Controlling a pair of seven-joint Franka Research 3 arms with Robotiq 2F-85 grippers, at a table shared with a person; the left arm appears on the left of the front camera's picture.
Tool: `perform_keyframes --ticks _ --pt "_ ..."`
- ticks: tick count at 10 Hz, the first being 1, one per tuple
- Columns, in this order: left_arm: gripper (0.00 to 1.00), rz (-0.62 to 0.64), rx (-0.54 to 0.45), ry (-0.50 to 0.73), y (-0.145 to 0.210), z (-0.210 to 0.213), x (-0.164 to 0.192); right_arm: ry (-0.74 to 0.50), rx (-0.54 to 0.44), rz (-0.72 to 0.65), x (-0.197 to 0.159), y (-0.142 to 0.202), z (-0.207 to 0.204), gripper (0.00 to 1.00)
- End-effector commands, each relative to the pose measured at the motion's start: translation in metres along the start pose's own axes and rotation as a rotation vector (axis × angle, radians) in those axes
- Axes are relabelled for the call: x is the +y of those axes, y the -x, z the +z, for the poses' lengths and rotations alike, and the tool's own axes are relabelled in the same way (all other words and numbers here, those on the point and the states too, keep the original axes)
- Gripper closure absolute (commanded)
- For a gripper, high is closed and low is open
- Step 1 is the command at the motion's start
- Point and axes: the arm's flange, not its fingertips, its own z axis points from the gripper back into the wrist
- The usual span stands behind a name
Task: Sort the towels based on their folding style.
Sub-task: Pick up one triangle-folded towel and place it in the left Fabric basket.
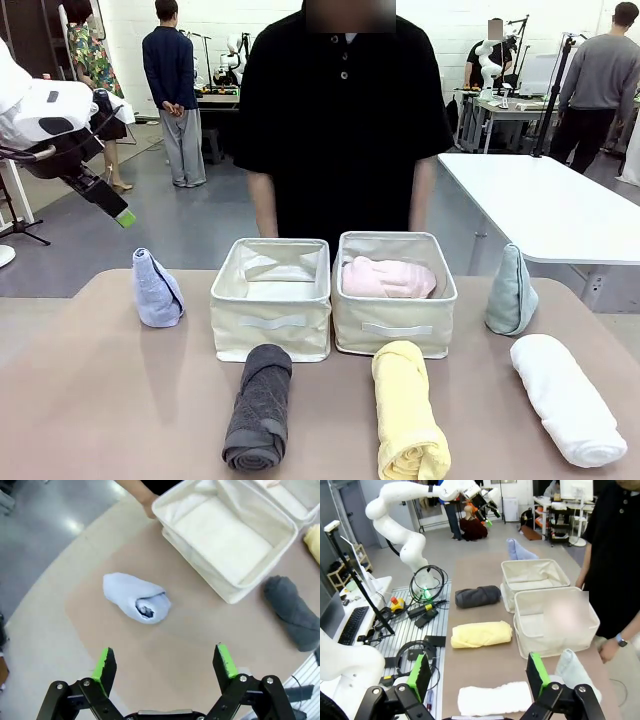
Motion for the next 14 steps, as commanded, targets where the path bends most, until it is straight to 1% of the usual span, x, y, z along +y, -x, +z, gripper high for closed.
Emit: perform_keyframes --ticks 1,7,8,9,10,11,12,13,14 --pt "0.00 -0.013 -0.019 -0.015 0.002 -0.001 0.002 0.002 0.020 -0.014 0.003 0.002 -0.003 0.00" --pt "0.00 -0.013 -0.019 -0.015 0.002 -0.001 0.002 0.002 0.020 -0.014 0.003 0.002 -0.003 0.00" --pt "0.00 -0.024 -0.015 0.008 0.001 0.002 0.005 0.002 0.020 -0.014 0.003 0.002 -0.003 0.00" --pt "0.00 0.266 -0.045 -0.066 -0.003 -0.015 0.000 0.002 0.020 -0.014 0.003 0.002 -0.003 0.00" --pt "0.00 0.422 -0.012 -0.096 -0.004 -0.025 -0.005 0.002 0.020 -0.014 0.003 0.002 -0.003 0.00" --pt "0.00 0.528 0.006 -0.116 -0.003 -0.029 -0.009 0.002 0.020 -0.014 0.003 0.002 -0.003 0.00" --pt "0.00 0.592 0.002 -0.172 -0.005 -0.037 -0.012 0.002 0.020 -0.014 0.003 0.002 -0.003 0.00" --pt "0.00 0.657 0.041 -0.224 -0.007 -0.050 -0.010 0.002 0.020 -0.014 0.003 0.002 -0.003 0.00" --pt "0.00 0.707 0.099 -0.242 -0.007 -0.066 -0.007 0.002 0.020 -0.014 0.003 0.002 -0.003 0.00"
